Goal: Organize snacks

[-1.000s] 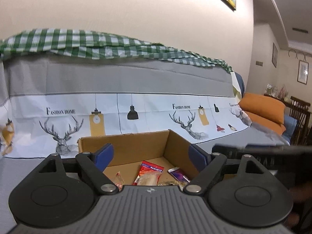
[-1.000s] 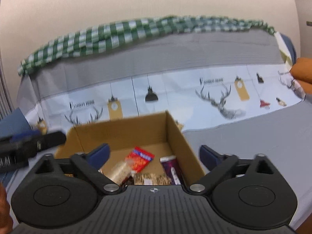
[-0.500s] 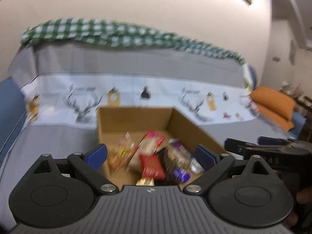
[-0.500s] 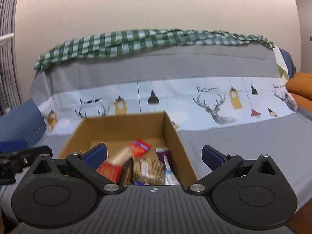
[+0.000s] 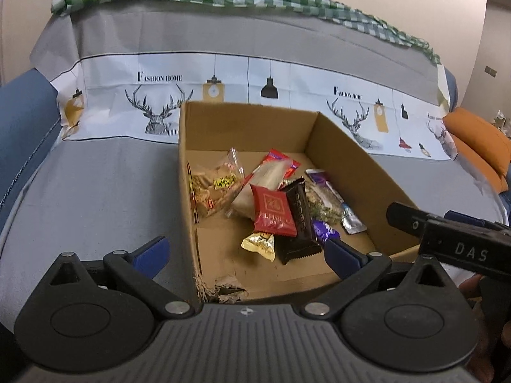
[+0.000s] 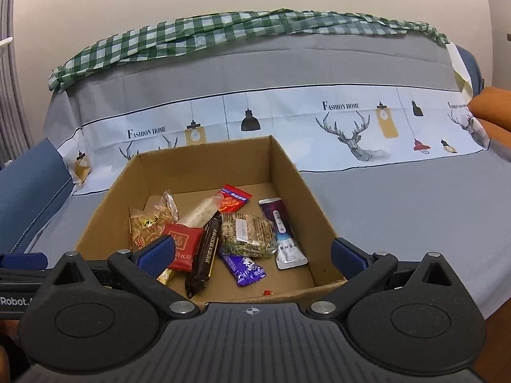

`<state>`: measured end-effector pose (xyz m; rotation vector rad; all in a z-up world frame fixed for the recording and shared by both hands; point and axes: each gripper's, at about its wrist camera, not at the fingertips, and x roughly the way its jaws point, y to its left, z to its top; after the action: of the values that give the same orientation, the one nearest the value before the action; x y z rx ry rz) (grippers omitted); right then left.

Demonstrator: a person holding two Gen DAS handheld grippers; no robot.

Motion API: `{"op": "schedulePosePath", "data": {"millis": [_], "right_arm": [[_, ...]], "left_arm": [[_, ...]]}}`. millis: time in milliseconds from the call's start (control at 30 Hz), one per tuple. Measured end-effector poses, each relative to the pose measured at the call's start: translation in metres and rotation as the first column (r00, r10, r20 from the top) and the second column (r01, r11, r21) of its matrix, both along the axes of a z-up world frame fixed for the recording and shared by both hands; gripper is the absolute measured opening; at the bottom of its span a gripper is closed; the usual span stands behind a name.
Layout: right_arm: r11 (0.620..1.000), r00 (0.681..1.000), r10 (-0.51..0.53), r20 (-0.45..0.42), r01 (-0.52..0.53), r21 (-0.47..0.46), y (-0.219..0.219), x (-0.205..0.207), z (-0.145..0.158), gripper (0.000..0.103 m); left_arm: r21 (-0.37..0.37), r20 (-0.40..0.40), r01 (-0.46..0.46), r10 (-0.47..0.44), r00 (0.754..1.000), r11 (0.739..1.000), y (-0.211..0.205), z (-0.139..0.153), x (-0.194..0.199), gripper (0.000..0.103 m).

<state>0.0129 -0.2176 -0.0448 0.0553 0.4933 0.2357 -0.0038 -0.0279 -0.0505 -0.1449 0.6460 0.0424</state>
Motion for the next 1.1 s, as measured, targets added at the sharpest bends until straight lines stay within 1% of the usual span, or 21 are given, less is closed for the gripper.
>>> {"op": "schedulePosePath", "data": {"millis": [200,500,1100], "right_arm": [[1.000,1.000,-0.012,-0.014,0.012,0.011,-0.0024,0.0056,-0.0016,0.102],[1.000,1.000,-0.003,-0.013,0.003,-0.004,0.0000,0.0070,-0.0021,0.102],[1.000,1.000,-0.003,-0.014,0.003,-0.009,-0.0009,0.0074,-0.0018,0.102]], "left_arm": [[0.021,-0.002,0.006,-0.006,1.000,1.000,-0.0057,-0.0017,0.0039,0.103],[-0.018,-0.048,-0.016,0.015,0.999,1.000,-0.0008,-0.0072,0.0104,0.103],[-0.009,-0.048,-0.008,0.008,0.999,1.000,-0.0031,-0.0072,0.0104,0.103]]}}
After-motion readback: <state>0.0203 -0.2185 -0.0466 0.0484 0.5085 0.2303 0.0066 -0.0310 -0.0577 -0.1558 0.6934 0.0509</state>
